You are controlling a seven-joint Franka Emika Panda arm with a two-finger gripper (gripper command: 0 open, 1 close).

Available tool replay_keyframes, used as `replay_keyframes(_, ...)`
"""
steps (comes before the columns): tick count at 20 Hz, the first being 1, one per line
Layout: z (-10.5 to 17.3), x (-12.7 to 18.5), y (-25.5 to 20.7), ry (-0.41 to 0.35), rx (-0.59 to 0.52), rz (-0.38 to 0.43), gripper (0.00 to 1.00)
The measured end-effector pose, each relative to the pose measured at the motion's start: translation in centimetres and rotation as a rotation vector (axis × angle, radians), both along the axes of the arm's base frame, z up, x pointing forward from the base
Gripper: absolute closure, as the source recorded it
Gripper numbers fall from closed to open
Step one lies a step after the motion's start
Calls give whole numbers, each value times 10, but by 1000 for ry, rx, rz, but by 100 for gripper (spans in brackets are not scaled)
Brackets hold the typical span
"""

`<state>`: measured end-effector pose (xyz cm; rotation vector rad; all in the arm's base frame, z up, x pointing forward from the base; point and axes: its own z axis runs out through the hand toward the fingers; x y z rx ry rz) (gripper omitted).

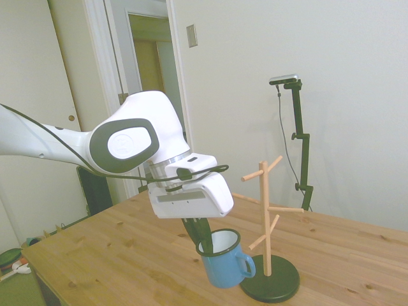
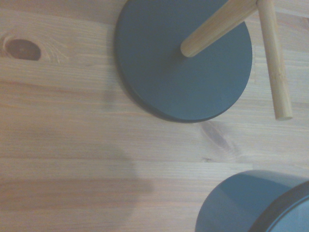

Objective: Hang the mug

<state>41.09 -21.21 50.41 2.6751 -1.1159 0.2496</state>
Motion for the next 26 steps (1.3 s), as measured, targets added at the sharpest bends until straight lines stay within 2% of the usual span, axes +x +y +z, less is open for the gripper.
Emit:
replay_keyframes(11,15,16,-10,-2,-10,-9,100)
replay_keyframes(20,7,45,12,20,-8,27,100)
replay_keyframes(26,3,53,22,26,-5,39,100)
